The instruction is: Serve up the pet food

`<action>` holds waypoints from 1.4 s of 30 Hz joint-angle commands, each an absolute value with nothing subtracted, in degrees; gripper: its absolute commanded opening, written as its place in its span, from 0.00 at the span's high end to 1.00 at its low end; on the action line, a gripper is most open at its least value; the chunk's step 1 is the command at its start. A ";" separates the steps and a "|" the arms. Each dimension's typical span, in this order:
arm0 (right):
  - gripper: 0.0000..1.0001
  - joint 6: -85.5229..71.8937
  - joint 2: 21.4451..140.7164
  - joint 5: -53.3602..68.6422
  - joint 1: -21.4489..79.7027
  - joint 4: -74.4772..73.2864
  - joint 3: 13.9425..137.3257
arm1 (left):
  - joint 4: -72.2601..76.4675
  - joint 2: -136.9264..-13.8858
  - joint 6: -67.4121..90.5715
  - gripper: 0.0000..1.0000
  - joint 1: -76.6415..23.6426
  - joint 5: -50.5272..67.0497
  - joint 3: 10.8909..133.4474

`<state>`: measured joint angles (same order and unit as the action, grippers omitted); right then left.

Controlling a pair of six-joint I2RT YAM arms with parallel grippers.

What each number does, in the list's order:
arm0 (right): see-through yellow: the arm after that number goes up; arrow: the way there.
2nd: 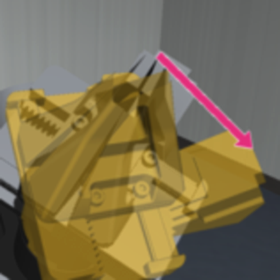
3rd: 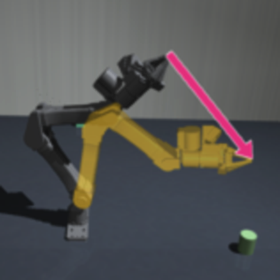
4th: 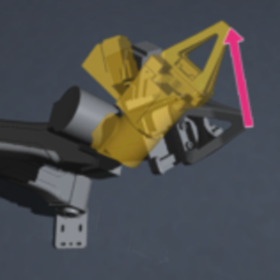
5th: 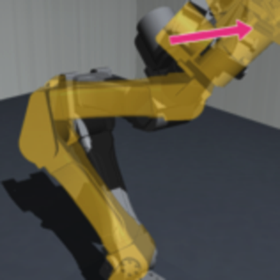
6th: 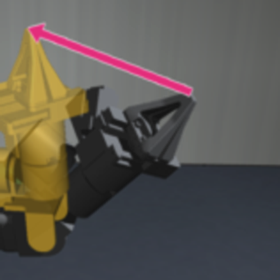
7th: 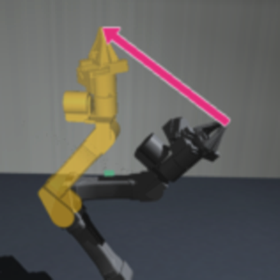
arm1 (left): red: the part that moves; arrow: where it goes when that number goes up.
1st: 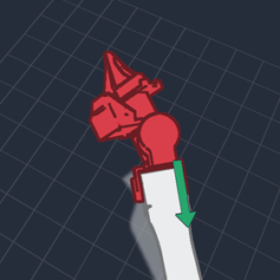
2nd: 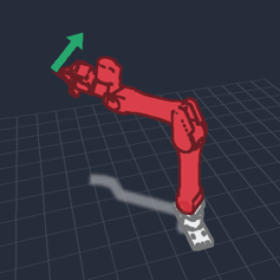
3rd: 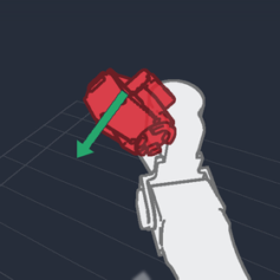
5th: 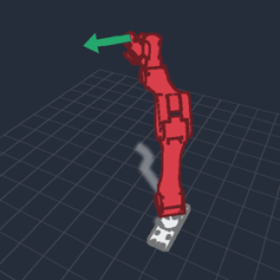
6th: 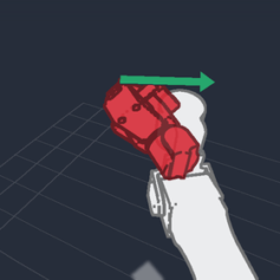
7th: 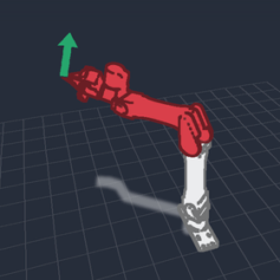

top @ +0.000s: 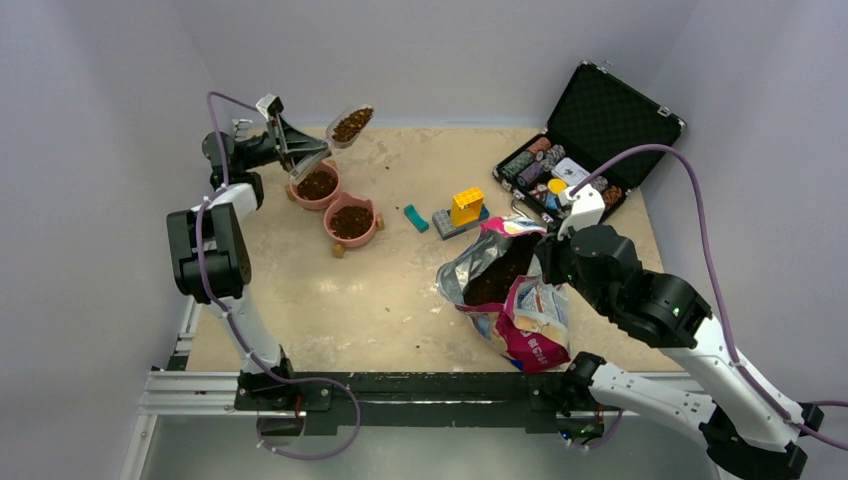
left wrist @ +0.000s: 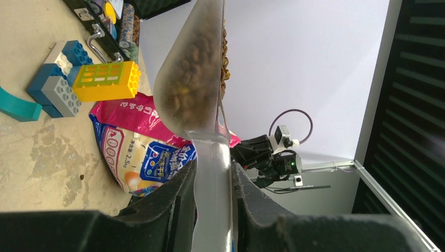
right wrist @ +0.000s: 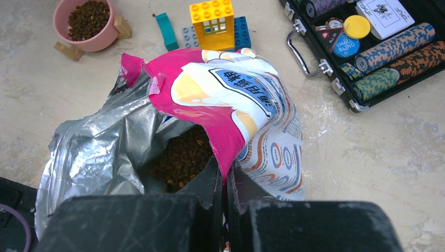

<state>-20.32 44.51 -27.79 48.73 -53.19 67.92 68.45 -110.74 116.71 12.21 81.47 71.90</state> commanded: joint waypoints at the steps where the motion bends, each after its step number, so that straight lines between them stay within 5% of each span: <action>1: 1.00 -19.80 44.25 -27.93 48.91 -52.03 69.93 | 75.98 -111.03 116.93 1.00 15.15 80.75 71.12; 14: 1.00 -19.55 42.70 -26.37 48.87 -51.31 67.83 | 44.43 -102.12 89.11 1.00 17.38 77.02 64.38; 21: 1.00 -19.58 41.12 -26.67 48.87 -51.58 66.86 | 53.86 -105.31 94.96 1.00 18.69 76.31 62.37; 42: 1.00 -20.46 41.37 -27.15 48.91 -52.24 67.04 | 36.63 -107.09 77.40 1.00 25.60 75.67 57.90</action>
